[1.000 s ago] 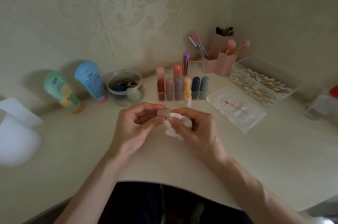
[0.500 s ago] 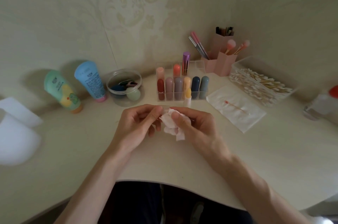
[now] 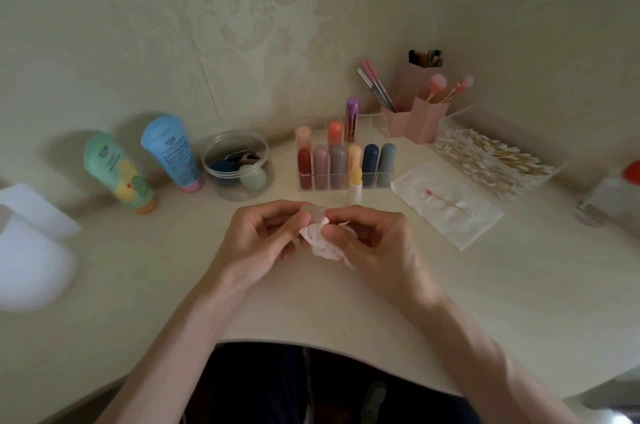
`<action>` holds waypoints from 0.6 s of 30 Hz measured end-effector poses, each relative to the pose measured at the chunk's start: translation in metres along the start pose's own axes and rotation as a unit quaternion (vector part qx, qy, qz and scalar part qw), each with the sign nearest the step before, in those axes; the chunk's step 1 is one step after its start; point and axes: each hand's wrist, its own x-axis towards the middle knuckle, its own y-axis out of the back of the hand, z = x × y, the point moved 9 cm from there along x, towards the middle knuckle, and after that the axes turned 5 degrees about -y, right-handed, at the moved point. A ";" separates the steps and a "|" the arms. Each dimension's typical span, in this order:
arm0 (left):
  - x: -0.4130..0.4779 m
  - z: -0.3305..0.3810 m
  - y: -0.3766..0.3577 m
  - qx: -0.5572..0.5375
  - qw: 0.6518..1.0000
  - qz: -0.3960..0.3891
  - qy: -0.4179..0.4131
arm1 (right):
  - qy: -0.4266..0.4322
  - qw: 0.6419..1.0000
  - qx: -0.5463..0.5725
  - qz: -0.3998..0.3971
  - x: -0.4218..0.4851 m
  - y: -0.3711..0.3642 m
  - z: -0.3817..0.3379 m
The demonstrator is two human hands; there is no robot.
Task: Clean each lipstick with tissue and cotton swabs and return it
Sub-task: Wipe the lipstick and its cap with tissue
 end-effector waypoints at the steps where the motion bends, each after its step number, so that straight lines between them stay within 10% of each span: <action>1: 0.000 -0.001 0.000 0.000 1.000 0.002 0.001 | 0.007 1.000 -0.012 0.008 -0.001 0.000 -0.001; 11: -0.003 0.019 0.001 0.133 0.981 0.015 -0.137 | -0.051 0.995 0.087 -0.011 -0.002 -0.001 -0.001; 18: -0.001 0.004 -0.005 0.073 0.997 -0.019 -0.025 | 0.043 0.998 -0.034 0.030 -0.004 0.003 -0.014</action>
